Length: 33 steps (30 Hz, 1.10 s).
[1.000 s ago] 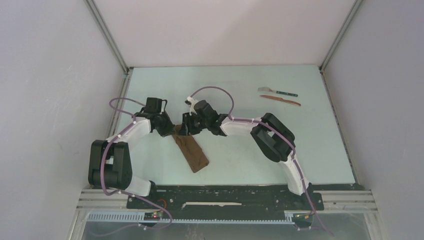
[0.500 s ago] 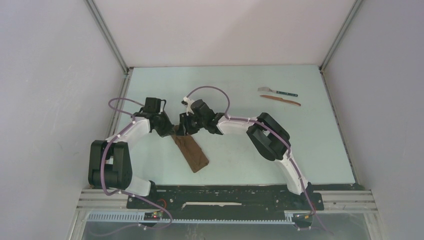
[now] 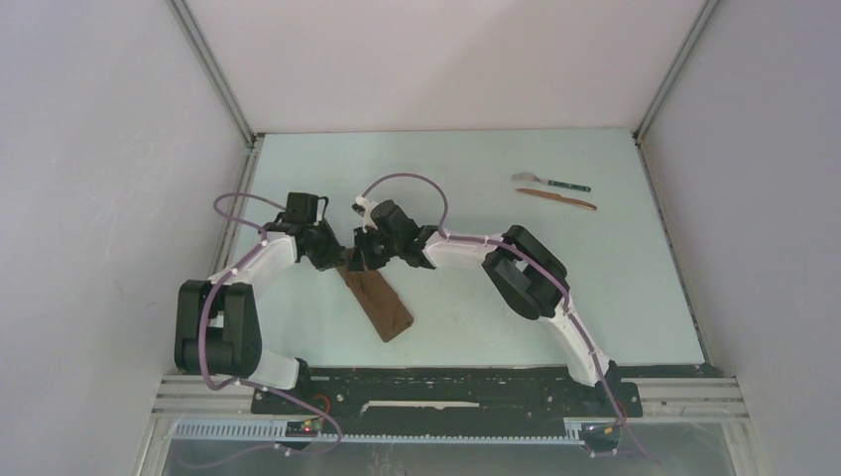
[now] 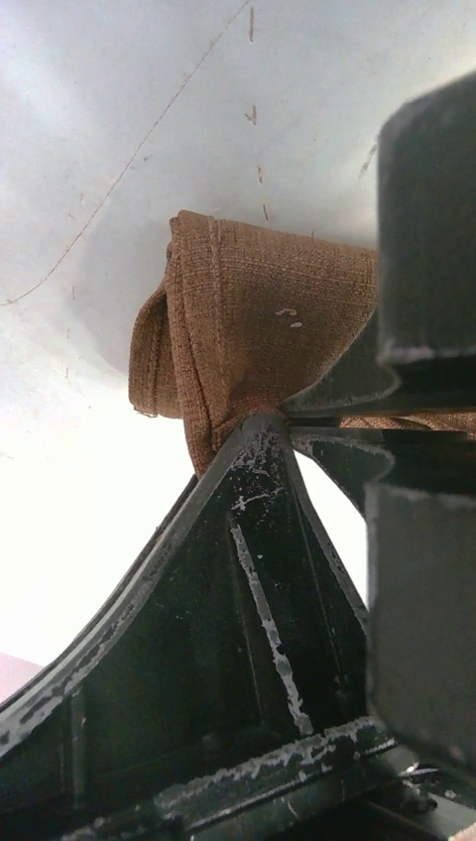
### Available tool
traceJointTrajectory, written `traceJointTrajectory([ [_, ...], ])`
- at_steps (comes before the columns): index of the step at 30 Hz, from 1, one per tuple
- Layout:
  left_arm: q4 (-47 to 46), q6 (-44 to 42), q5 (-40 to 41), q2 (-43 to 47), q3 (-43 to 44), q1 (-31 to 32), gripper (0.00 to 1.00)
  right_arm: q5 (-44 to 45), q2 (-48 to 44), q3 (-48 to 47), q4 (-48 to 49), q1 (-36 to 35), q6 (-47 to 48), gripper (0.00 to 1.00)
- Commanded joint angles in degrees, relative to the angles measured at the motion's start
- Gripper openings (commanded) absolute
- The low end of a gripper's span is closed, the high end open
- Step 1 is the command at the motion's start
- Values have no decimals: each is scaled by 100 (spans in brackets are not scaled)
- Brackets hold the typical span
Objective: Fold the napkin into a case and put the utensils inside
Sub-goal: Fold the 2/3-rectangle-folded napkin at the center of the board, then smooth out the smaller rectangle-folded napkin at the center of the board.
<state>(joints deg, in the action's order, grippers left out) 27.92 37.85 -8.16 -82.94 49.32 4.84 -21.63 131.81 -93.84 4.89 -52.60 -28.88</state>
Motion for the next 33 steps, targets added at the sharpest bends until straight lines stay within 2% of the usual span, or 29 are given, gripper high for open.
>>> traceJointTrajectory([
  [1,107,-235,76,346,244,-27,6,243,-20,-268,-171,-70,12,0],
  [4,387,-248,605,572,172,-26,36,219,-124,-113,-151,-25,-357,0],
  [6,445,-189,941,817,-23,8,45,177,-188,16,-33,-1,-604,0],
  [7,435,-170,1091,929,-127,34,46,195,-227,75,14,-1,-729,0],
  [11,290,-162,1257,1088,-394,201,39,154,-375,280,275,56,-1104,0],
  [13,276,-166,1353,950,-366,366,29,58,-386,344,395,103,-1277,0],
  [16,260,-129,1380,657,-285,602,23,-17,-420,433,520,150,-1398,0],
  [25,232,-152,1632,163,-111,825,20,-134,-589,678,756,249,-1546,0],
  [33,244,-207,1693,-227,211,965,29,-223,-564,683,828,267,-1567,0],
])
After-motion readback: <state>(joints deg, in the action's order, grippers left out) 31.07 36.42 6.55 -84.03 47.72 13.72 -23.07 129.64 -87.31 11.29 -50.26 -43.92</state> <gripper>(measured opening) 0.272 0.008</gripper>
